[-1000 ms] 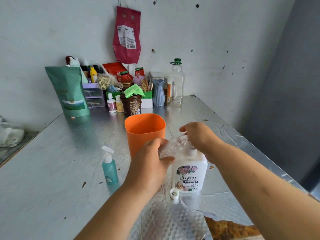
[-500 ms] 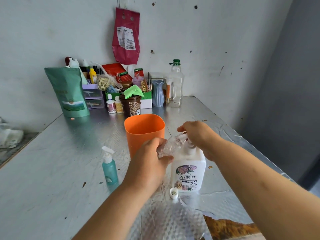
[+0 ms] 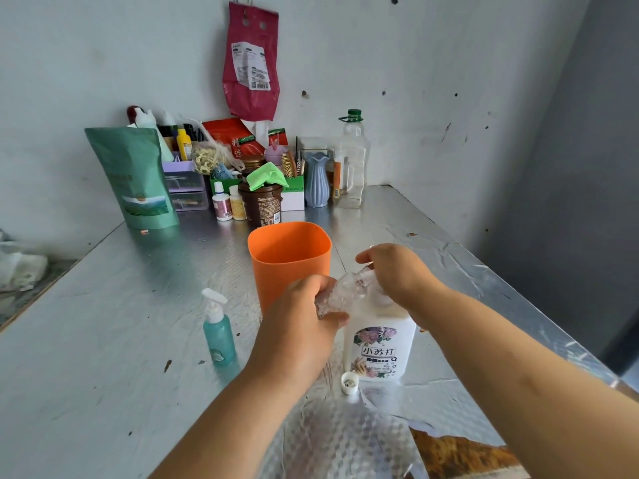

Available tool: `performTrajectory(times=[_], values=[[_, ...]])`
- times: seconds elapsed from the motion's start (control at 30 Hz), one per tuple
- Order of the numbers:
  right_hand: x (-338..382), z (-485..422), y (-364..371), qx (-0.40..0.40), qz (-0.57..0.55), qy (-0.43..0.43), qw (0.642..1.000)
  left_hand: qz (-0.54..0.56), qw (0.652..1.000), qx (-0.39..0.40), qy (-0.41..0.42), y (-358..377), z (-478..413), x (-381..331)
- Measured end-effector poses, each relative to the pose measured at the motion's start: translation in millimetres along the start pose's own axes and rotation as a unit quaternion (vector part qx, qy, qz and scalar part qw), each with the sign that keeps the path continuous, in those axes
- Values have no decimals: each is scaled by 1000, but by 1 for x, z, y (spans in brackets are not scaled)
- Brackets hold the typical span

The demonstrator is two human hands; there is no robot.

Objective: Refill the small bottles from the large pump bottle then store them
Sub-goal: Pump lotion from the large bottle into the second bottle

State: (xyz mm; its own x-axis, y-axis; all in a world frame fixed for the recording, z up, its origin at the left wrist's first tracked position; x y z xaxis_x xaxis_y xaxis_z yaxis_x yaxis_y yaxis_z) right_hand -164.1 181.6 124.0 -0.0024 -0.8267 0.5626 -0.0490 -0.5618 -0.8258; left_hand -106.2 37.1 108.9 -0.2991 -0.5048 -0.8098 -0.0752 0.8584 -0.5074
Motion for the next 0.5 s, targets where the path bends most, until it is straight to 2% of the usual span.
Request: performTrajectory(times=[0.17, 0.27, 0.33, 0.5], values=[[3, 7, 0, 22, -22, 24, 999, -8, 1000, -2, -6, -2, 2, -1], [0, 15, -3, 57, -150, 72, 984, -11, 1000, -5, 1, -6, 2, -7], [2, 17, -3, 83, -189, 84, 975, -14, 1000, -7, 5, -7, 1, -9], [5, 17, -4, 94, -190, 100, 972, -17, 1000, -6, 9, -9, -1, -10]])
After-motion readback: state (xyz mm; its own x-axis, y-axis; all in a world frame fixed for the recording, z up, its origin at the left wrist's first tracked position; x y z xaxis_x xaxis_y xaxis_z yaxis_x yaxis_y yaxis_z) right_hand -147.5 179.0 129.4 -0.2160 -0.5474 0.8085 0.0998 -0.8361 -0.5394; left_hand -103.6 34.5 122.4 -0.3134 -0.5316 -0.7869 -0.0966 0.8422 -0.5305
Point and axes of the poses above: each hand's wrist, its own z-axis away from the middle knuckle, its own y-axis out of the palm, x = y × z, the point moved 10 cm from there along -z, towards the middle knuckle, and after that the axes turned 7 degrees about z, right-handed, at the moved point
